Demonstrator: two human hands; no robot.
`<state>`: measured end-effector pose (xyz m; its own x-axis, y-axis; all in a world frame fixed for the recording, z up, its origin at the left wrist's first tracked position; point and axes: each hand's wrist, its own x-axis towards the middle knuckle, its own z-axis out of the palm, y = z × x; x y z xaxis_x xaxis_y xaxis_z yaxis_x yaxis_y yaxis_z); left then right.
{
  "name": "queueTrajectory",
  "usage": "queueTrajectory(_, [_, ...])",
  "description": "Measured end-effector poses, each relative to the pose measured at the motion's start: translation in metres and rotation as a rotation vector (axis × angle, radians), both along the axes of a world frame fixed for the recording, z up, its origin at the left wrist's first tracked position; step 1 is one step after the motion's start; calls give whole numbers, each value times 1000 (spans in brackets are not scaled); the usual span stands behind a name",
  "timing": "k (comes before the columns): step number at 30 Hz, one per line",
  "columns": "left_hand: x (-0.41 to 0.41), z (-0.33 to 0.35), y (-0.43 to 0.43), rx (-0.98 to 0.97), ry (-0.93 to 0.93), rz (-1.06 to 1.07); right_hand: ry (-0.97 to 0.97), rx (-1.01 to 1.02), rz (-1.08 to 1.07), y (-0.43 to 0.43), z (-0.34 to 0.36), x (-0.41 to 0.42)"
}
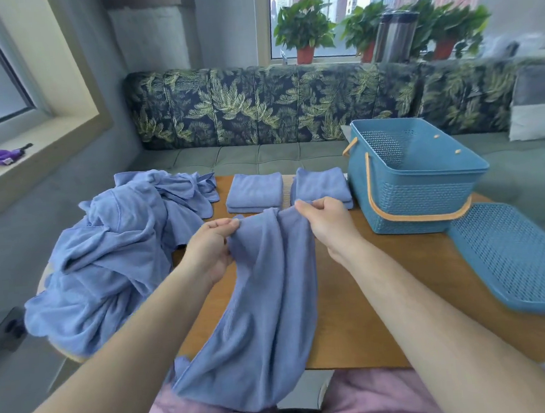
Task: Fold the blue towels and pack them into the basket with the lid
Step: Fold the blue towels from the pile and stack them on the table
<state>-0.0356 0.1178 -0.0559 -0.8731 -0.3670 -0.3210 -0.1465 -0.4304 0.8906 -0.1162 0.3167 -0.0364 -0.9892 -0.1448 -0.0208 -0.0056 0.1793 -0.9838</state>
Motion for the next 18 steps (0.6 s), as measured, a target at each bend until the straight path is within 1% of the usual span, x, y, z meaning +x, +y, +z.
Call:
queueTrajectory(2, [-2, 11, -20, -49, 39, 49, 27, 1, -6, 11, 11, -6])
queueTrajectory(5, [-4, 31, -37, -26, 95, 81, 79, -8, -1, 23, 29, -15])
queueTrajectory(7, [-4, 47, -42, 19, 107, 91, 82, -17, -41, 30, 41, -20])
queueTrajectory(9, [-4, 65, -46, 53, 115, 100, 76, -74, -101, 38, 56, -23])
queueTrajectory(11, [-4, 84, -50, 27, 119, 125, 86, -90, -148, 47, 71, -29])
queueTrajectory(15, [1, 123, -49, -33, 196, 115, 203, -7, -145, 64, 102, -40])
queueTrajectory(17, [3, 137, -46, -28, 249, 106, 220, 21, -115, 69, 116, -41])
queueTrajectory(18, [4, 142, -44, -25, 269, 100, 196, 14, -80, 72, 123, -39])
